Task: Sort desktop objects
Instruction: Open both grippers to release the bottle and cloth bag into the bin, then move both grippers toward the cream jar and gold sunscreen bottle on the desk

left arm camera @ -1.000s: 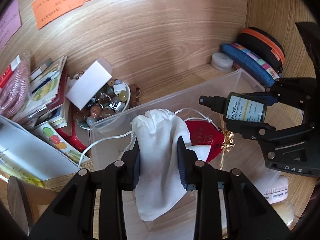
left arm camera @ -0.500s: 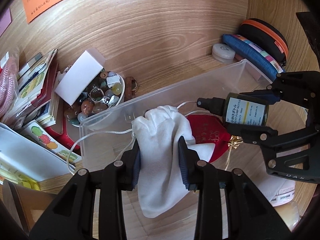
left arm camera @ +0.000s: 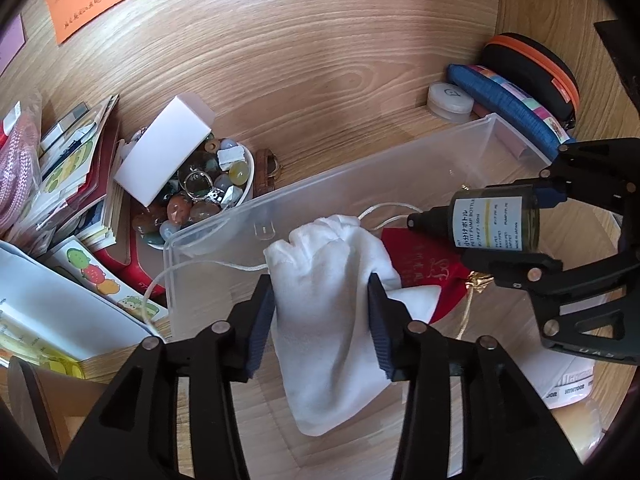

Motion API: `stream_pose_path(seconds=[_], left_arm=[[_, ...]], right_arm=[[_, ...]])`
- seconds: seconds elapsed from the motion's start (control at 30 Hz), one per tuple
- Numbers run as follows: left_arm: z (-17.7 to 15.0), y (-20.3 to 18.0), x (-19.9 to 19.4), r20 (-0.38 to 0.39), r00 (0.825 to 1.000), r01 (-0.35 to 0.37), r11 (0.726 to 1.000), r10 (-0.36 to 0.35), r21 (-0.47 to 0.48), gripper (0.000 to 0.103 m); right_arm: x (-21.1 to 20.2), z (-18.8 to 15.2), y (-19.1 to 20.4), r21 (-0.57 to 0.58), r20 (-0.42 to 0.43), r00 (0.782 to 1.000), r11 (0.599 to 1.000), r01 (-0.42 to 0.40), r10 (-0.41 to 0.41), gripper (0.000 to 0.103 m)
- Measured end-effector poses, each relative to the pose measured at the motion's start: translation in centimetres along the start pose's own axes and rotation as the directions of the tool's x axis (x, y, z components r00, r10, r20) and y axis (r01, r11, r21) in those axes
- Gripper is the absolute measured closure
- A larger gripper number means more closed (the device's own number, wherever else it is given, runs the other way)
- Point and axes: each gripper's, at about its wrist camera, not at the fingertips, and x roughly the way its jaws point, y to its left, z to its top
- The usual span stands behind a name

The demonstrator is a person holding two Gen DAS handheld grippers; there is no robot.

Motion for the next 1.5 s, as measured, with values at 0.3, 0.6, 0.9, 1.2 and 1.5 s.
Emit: stream_pose_path(seconds=[0.3, 0.6, 0.9, 1.2, 1.5], left_arm=[[-0.4, -0.2, -1.5, 0.021, 1.0, -0.021, 1.0, 0.021, 0.005, 0.041], [-0.9, 0.1, -4.1, 0.049, 0.997, -0.061, 0.998, 0.06, 0.007, 0.036], [-1.9, -0.6, -7.7, 0.095, 0.989, -0.111, 0.994, 0.111, 0.0, 0.031], [-3.6, -1.4, -11.7, 0.139, 0.978, -0.155, 0.987, 0.158, -0.033, 0.03], [-6.6, -1.7, -15.6, 0.173, 0.969, -0.161, 0.983, 0.174, -0.091, 0.03]], right_arm=[[-2.2, -0.3, -0.1, 0.019, 0.04, 0.999, 1.0, 0.013, -0.014, 0.05], [-5.3, -0.8, -0.7, 0.069, 0.091, 0.996, 0.998, 0.01, -0.016, 0.05], [-8.9, -2.0, 0.1, 0.077, 0.136, 0.99, 0.997, 0.021, -0.031, 0.044], [-13.3, -3.4, 1.8, 0.06, 0.208, 0.976, 0.997, 0.05, -0.061, 0.04], [-17.2, -5.9, 3.9, 0.06, 0.27, 0.96, 0.996, 0.06, -0.074, 0.037]])
